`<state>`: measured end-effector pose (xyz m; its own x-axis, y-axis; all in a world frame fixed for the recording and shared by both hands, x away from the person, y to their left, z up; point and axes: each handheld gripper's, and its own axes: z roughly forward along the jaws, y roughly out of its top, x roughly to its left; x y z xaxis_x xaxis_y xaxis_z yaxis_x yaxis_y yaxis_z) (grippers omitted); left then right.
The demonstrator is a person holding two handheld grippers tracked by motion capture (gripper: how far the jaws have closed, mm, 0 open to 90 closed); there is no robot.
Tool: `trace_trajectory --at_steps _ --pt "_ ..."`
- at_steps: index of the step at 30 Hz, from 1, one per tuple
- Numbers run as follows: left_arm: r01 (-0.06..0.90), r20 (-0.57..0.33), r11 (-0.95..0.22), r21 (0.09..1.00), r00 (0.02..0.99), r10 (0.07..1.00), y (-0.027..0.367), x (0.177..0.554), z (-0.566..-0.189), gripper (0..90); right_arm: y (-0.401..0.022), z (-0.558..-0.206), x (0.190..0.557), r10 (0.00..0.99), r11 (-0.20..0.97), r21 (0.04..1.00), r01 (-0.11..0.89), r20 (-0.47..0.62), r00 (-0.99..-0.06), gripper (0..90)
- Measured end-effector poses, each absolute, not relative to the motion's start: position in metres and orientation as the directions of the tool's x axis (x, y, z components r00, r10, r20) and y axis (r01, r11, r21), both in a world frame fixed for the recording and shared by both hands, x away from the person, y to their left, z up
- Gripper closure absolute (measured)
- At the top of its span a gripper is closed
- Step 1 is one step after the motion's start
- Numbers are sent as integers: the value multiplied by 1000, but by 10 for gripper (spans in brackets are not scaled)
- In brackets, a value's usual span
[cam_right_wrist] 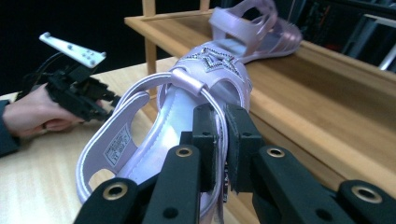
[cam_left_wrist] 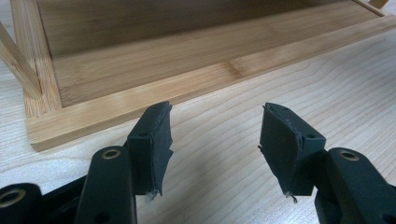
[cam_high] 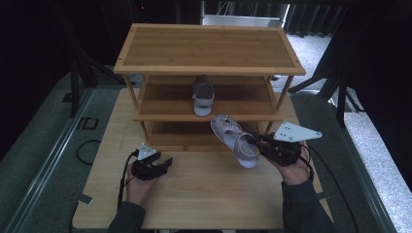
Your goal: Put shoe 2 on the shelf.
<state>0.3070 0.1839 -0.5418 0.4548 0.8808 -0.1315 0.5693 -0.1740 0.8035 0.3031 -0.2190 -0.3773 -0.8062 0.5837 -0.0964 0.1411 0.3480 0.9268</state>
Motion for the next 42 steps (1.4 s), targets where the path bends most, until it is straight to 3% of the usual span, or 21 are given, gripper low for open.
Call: trace_trajectory --at_steps 20,42 --pt "571 -133 -171 803 452 882 184 308 -542 442 -207 -367 346 667 357 915 188 -109 -737 834" --pt "569 -136 -162 806 444 886 185 308 -542 442 -191 -366 387 808 232 931 282 -24 -588 833"
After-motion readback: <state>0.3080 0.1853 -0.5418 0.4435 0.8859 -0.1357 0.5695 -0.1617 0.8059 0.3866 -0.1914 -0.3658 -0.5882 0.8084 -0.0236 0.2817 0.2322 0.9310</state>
